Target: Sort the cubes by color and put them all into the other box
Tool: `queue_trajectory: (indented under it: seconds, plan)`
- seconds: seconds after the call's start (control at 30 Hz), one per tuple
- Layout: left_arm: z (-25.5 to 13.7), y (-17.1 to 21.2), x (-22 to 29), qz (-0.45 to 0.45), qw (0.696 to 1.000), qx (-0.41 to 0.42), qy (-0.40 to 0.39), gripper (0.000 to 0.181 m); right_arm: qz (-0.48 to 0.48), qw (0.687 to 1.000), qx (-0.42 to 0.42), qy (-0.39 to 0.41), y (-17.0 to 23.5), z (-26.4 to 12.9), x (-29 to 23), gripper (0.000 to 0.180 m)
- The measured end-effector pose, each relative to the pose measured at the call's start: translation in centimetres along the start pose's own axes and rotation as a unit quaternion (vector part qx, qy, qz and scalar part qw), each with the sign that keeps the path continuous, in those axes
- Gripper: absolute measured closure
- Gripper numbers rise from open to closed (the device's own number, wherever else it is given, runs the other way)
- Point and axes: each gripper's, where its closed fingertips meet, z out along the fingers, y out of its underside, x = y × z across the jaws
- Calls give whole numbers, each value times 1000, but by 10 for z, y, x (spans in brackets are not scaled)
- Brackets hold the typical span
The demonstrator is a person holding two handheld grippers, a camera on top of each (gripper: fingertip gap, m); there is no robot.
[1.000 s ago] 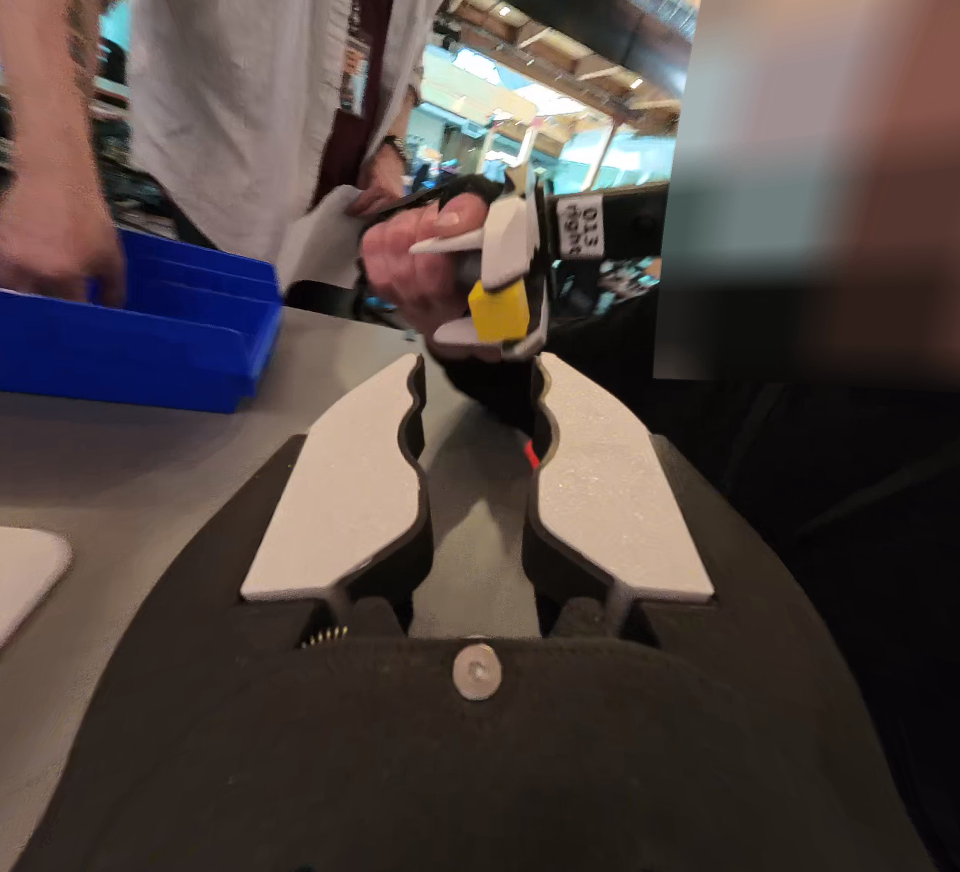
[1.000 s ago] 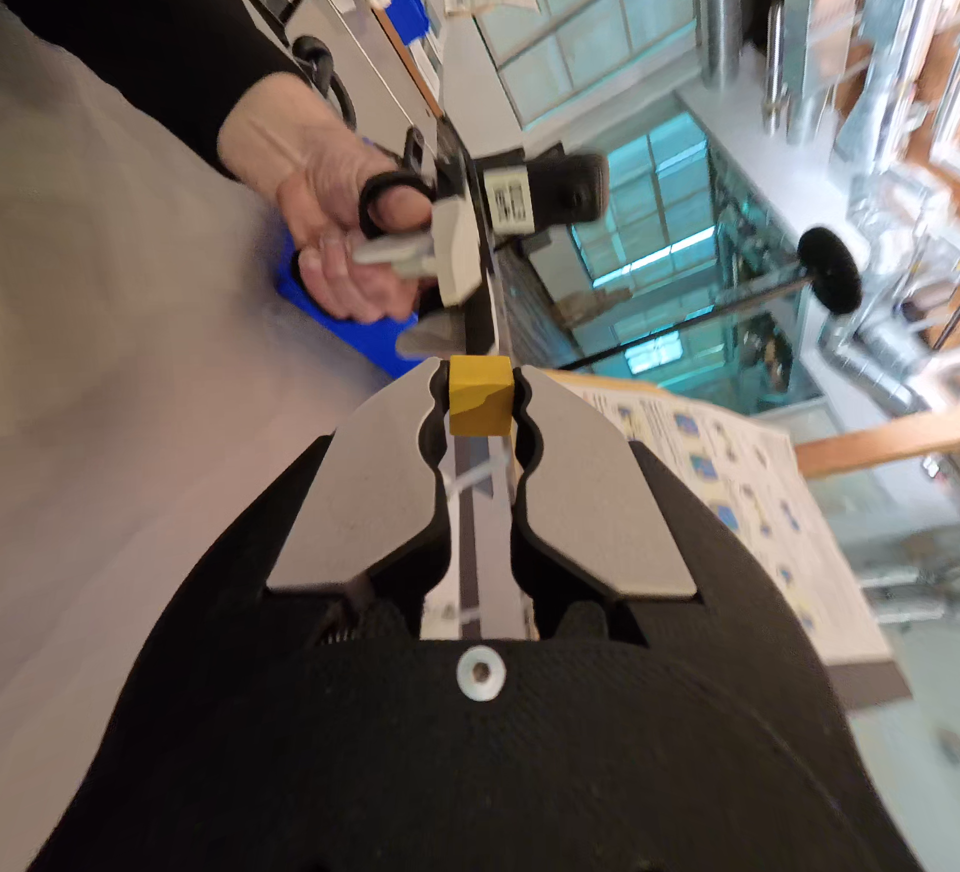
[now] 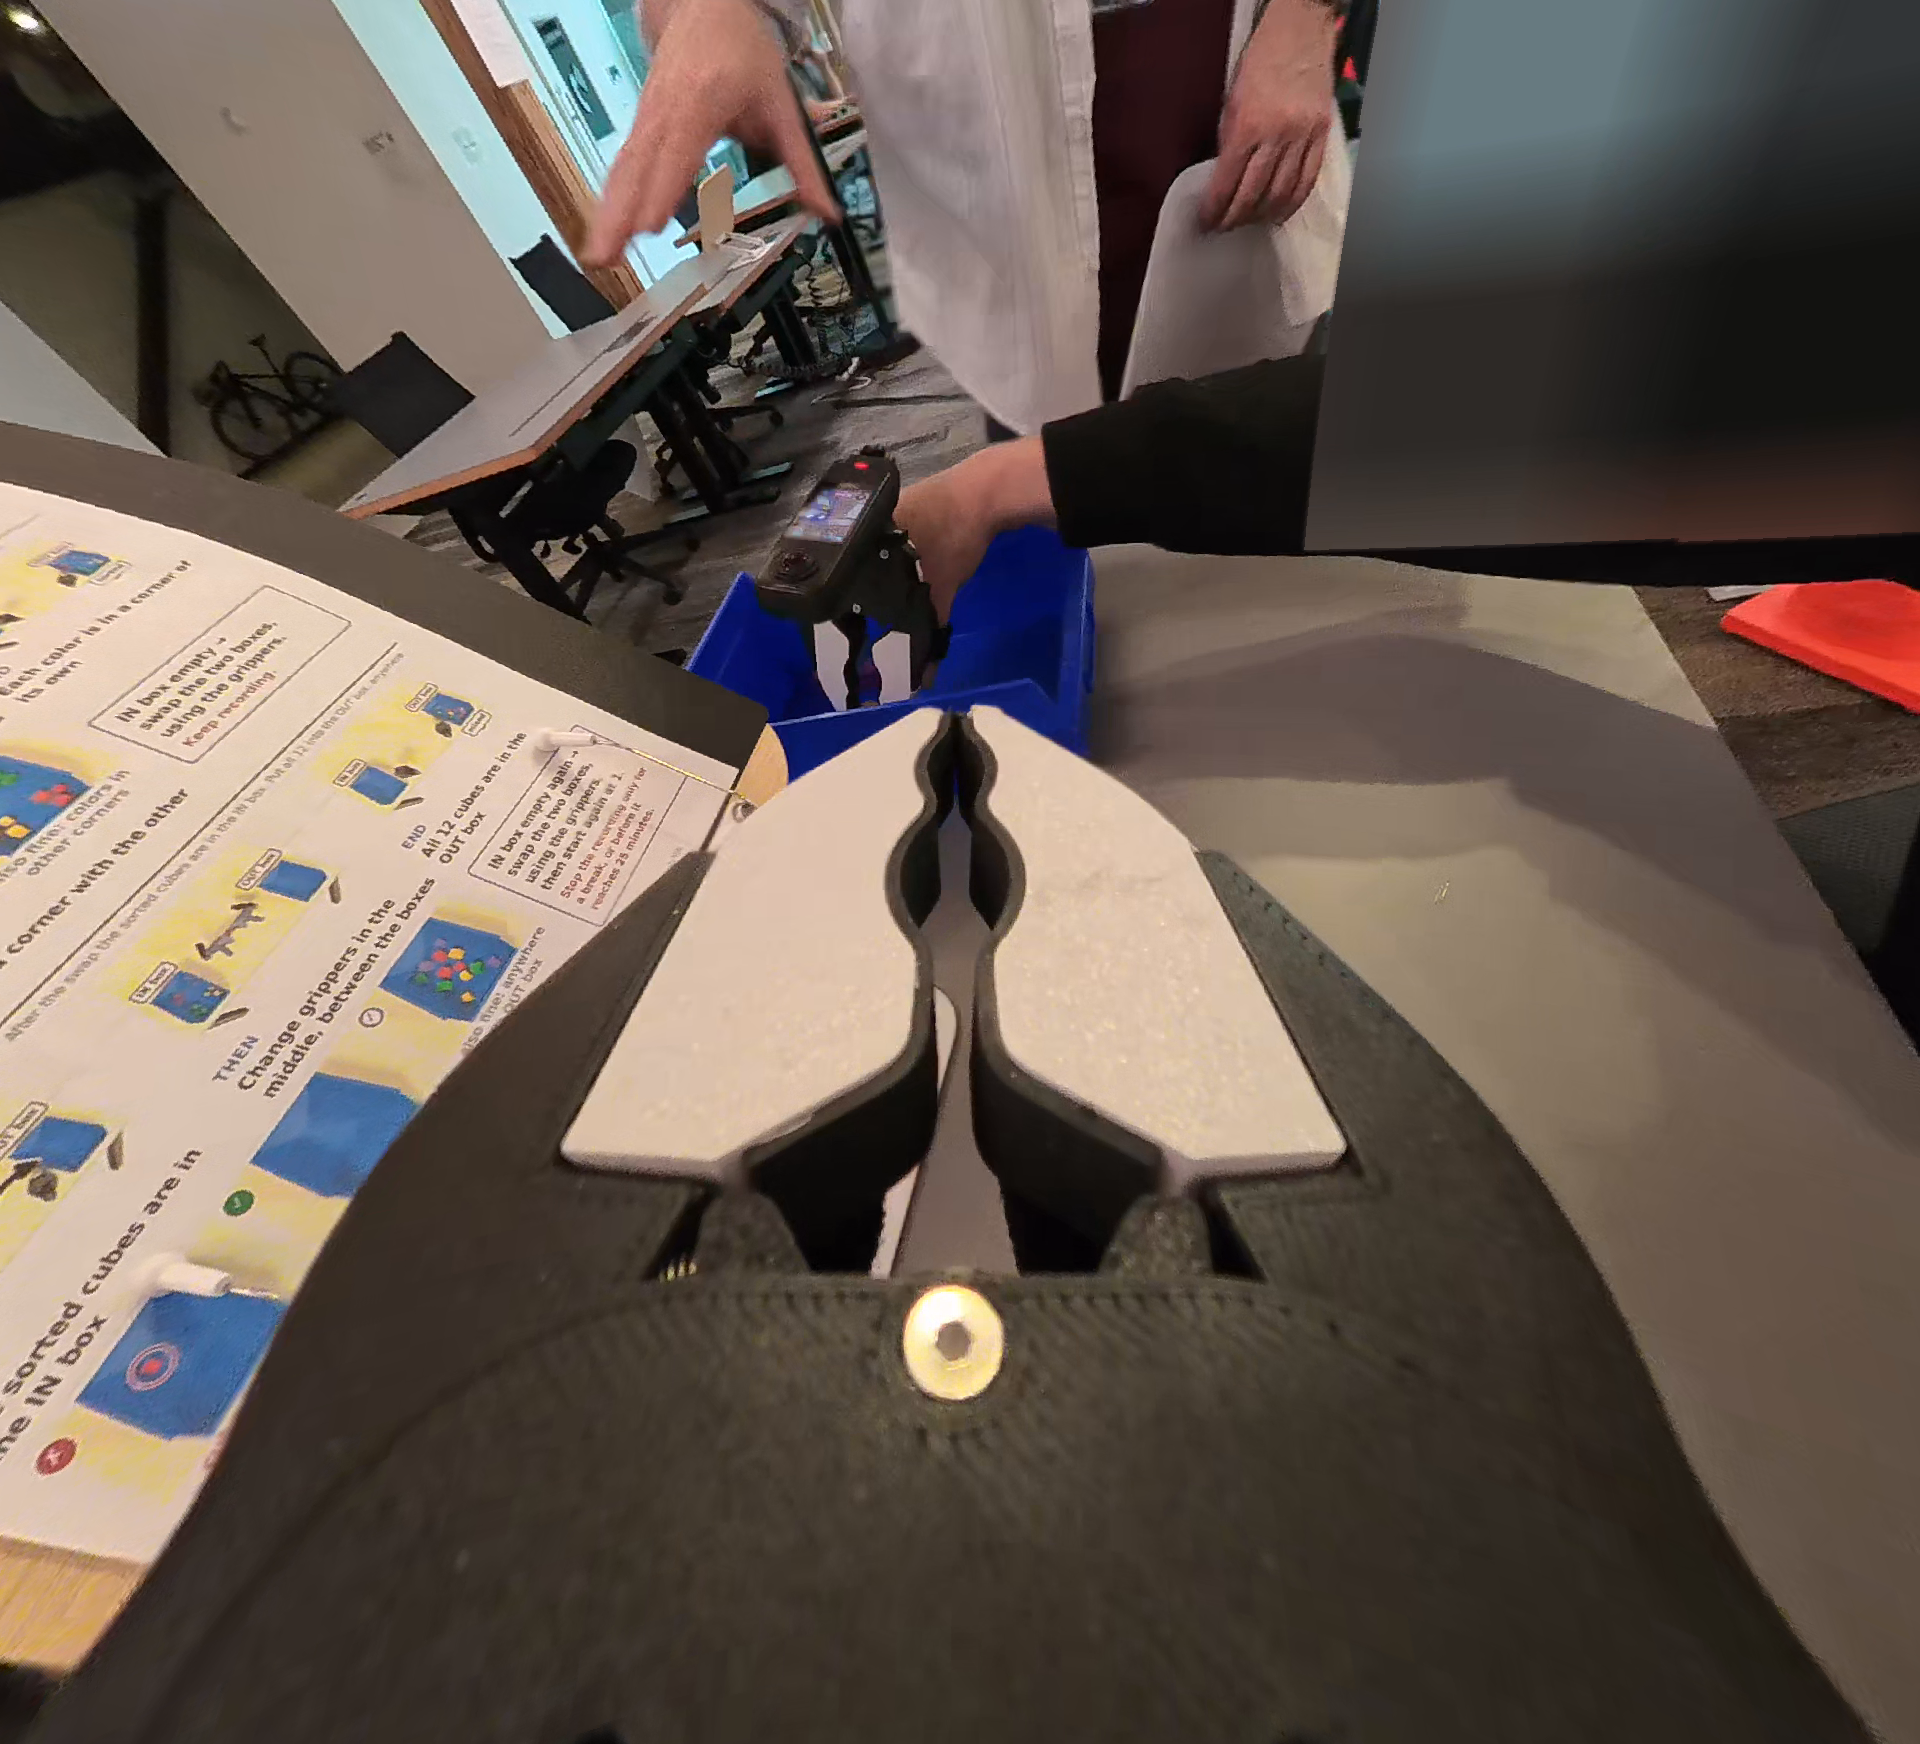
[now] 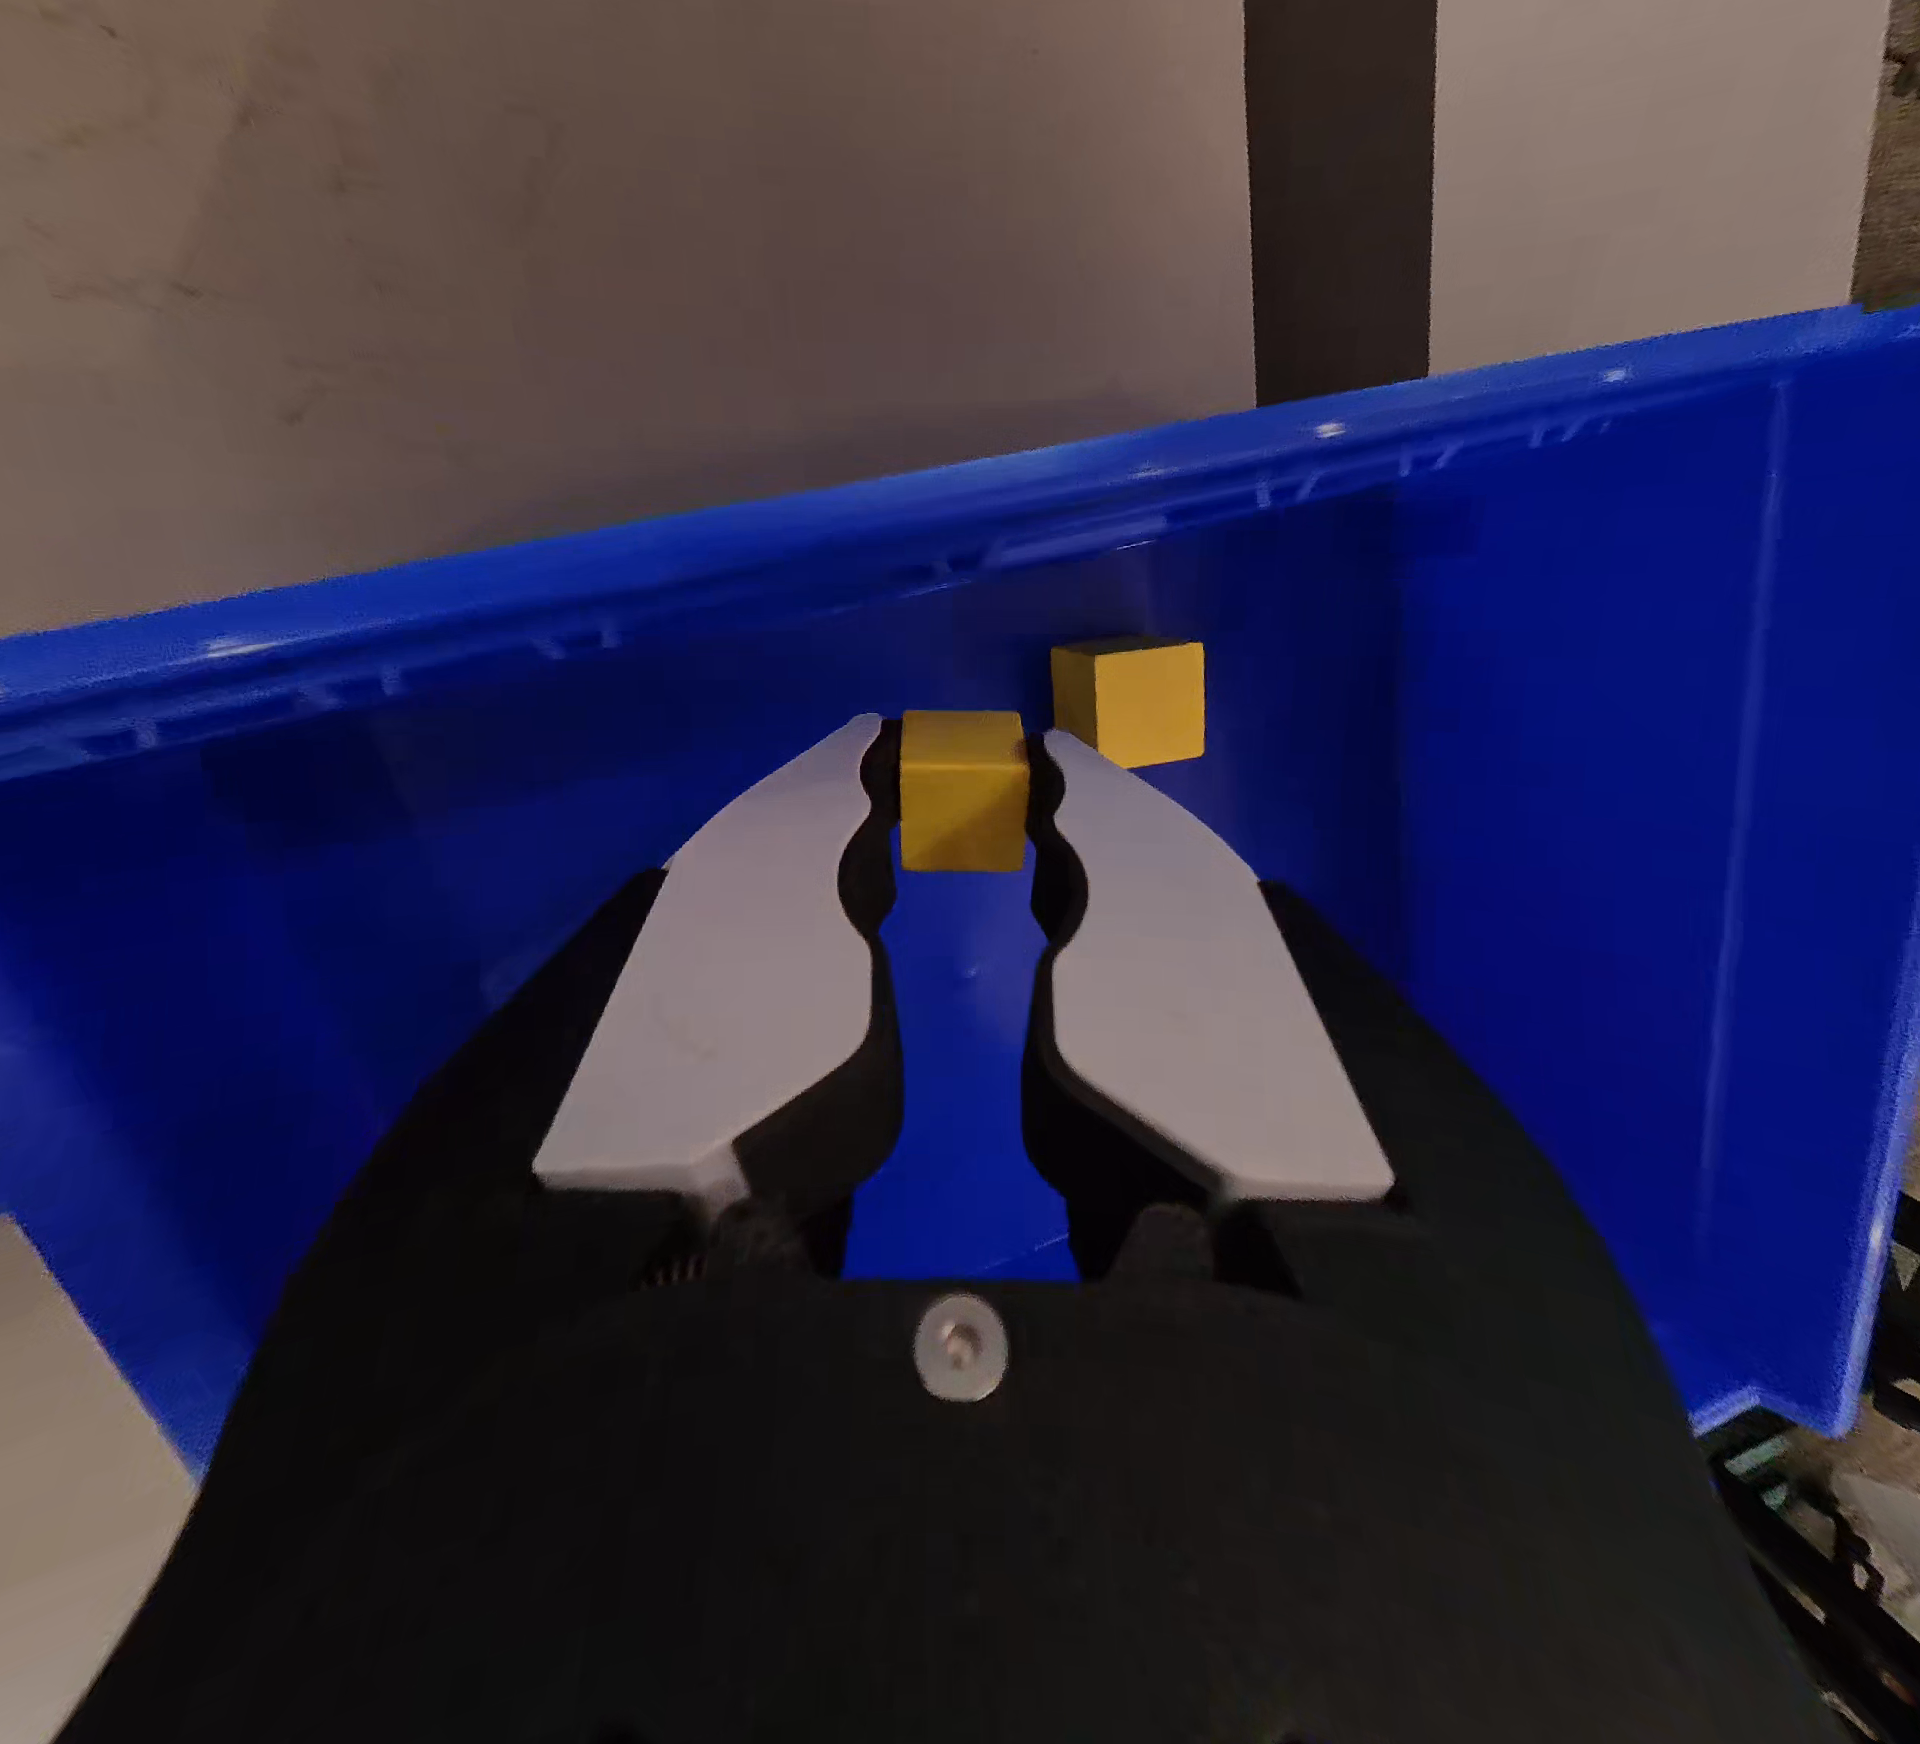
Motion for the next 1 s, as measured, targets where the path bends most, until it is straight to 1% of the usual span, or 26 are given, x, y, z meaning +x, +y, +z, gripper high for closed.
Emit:
queue_trajectory:
  seconds: [0.2,0.47,0.77,0.87,0.97,1.0]
  plan:
    - [-1,3,-2,-1,1000,-5,-3,181,-6,999,-16,-30,3,16,-1,156]
    - [-1,4,-1,2,1000,-11,-2,181,-10,998,-43,-43,11,32,-1,156]
    - [2,5,5,6,1000,-21,9,181,-12,998,-41,-52,9,30,-3,156]
    - [2,6,6,10,999,-29,9,181,-3,998,-30,-47,8,25,-3,149]
    - [0,4,6,13,1000,-28,7,181,-12,998,-37,-43,12,20,-5,149]
    - [-1,4,6,14,999,-28,5,181,-14,999,-31,-38,11,14,-5,153]
